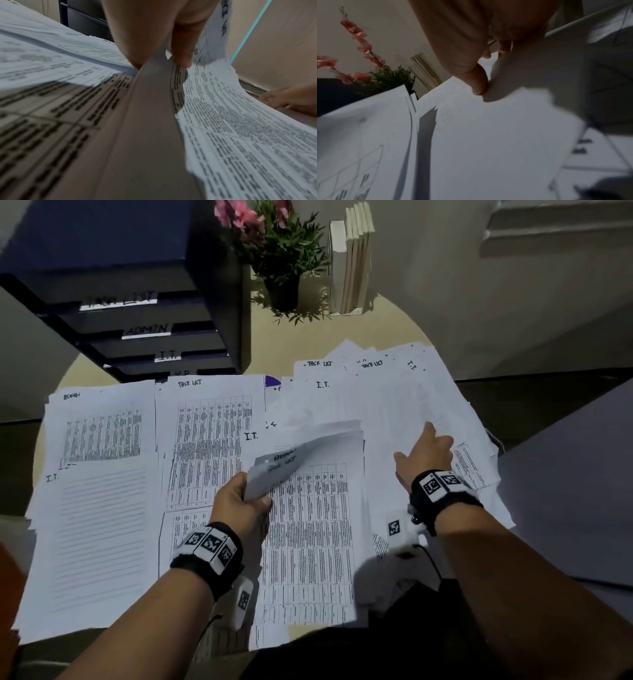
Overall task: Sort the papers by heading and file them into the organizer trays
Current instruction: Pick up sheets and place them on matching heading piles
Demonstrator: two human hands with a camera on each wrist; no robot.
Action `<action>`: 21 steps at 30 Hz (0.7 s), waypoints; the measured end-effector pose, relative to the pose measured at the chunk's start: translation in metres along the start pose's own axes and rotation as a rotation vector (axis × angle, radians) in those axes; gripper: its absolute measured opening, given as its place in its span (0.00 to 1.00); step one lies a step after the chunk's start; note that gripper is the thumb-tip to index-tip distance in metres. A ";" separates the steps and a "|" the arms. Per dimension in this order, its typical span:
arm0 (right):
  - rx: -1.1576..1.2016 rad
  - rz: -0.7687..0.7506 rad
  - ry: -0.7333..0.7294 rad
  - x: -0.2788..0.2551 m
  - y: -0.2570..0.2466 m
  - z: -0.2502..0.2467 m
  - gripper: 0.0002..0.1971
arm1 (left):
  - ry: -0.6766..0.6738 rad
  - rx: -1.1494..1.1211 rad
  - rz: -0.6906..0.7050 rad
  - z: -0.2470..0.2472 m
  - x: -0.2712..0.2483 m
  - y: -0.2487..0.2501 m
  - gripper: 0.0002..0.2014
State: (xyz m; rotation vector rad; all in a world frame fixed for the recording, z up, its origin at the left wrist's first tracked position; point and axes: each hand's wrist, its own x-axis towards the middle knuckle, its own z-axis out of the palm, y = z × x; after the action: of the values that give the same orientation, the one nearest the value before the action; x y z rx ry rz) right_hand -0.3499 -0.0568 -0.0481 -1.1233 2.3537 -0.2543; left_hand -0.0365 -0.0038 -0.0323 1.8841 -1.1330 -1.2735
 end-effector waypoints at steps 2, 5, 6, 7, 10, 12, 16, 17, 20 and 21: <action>0.086 0.022 -0.036 0.004 -0.002 0.001 0.40 | 0.003 -0.009 -0.002 0.000 0.000 -0.001 0.16; 0.112 -0.034 -0.003 0.004 0.001 -0.007 0.29 | -0.013 -0.016 -0.005 0.001 0.003 -0.004 0.13; 0.129 -0.062 0.017 0.003 0.003 -0.011 0.24 | -0.017 -0.018 -0.005 0.001 0.004 -0.005 0.12; 0.140 -0.085 0.028 0.001 0.004 -0.014 0.20 | -0.022 -0.031 -0.005 0.002 0.007 -0.006 0.11; 0.116 -0.126 0.061 -0.003 0.007 -0.021 0.09 | -0.027 -0.038 -0.013 0.002 0.009 -0.005 0.12; 0.058 -0.209 0.143 -0.003 0.008 -0.022 0.06 | -0.031 -0.066 -0.022 0.003 0.009 -0.005 0.13; 0.306 -0.242 0.109 -0.003 0.014 -0.018 0.05 | -0.049 -0.067 0.001 -0.001 0.013 -0.001 0.29; 0.383 -0.234 0.069 -0.005 0.016 -0.016 0.06 | -0.064 -0.071 0.002 0.000 0.013 -0.001 0.29; 0.553 -0.198 -0.038 -0.009 0.022 -0.012 0.12 | -0.023 -0.114 -0.082 0.007 0.010 0.001 0.16; 0.634 -0.181 -0.093 -0.012 0.022 -0.010 0.14 | -0.020 -0.168 -0.105 0.010 0.008 0.002 0.14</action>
State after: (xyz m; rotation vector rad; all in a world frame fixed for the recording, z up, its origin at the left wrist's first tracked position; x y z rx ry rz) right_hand -0.3642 -0.0342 -0.0433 -0.9919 1.8746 -0.9163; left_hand -0.0448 -0.0119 -0.0375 1.8297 -0.9159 -1.4022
